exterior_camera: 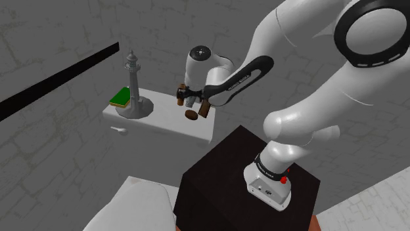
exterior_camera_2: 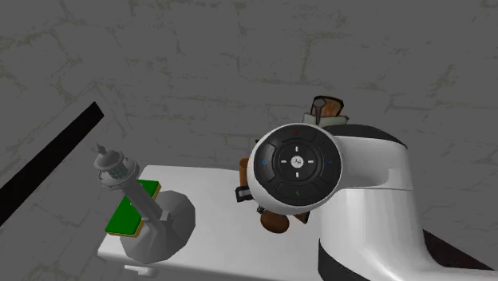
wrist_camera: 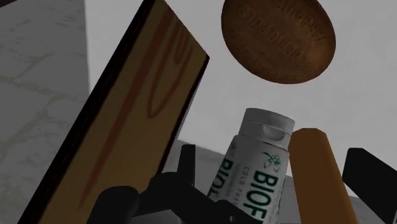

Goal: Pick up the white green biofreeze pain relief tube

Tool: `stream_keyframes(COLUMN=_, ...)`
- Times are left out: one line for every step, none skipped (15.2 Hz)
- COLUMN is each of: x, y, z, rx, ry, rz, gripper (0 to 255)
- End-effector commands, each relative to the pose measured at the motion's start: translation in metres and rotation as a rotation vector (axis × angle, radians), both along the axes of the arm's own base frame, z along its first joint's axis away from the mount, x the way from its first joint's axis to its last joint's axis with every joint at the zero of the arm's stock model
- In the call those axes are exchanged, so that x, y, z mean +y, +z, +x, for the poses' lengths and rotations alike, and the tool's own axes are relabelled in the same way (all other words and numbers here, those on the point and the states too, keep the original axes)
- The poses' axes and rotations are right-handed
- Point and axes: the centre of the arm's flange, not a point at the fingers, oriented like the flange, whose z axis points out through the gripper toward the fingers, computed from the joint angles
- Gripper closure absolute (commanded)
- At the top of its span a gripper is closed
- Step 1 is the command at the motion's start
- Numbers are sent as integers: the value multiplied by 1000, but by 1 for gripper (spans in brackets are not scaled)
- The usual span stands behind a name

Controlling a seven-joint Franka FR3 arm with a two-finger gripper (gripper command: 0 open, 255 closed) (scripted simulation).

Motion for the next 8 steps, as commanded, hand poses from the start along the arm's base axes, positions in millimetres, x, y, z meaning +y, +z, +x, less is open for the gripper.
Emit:
stream_keyframes(x=0, y=-16, z=5, rx=-13, ry=-9, rz=3, gripper=0)
stream_keyframes(x=0, y=-21, z=5, rx=-13, ry=-9, rz=3, gripper=0)
stream_keyframes(x=0, y=-26, z=5, rx=-13, ry=-9, rz=3, gripper=0)
stream_keyframes(x=0, y=-32, z=5, rx=-13, ry=-9, rz=3, gripper=0)
stream_keyframes(x=0, y=-37, z=5, rx=-13, ry=-9, rz=3, gripper=0)
stream_keyframes(x=0, y=-42, z=5, rx=-13, ry=-9, rz=3, gripper=0)
stream_keyframes(x=0, y=-45, z=5, rx=-13, ry=-9, rz=3, gripper=0)
stream_keyframes(x=0, y=-45, z=5, rx=-13, ry=-9, rz=3, gripper=0)
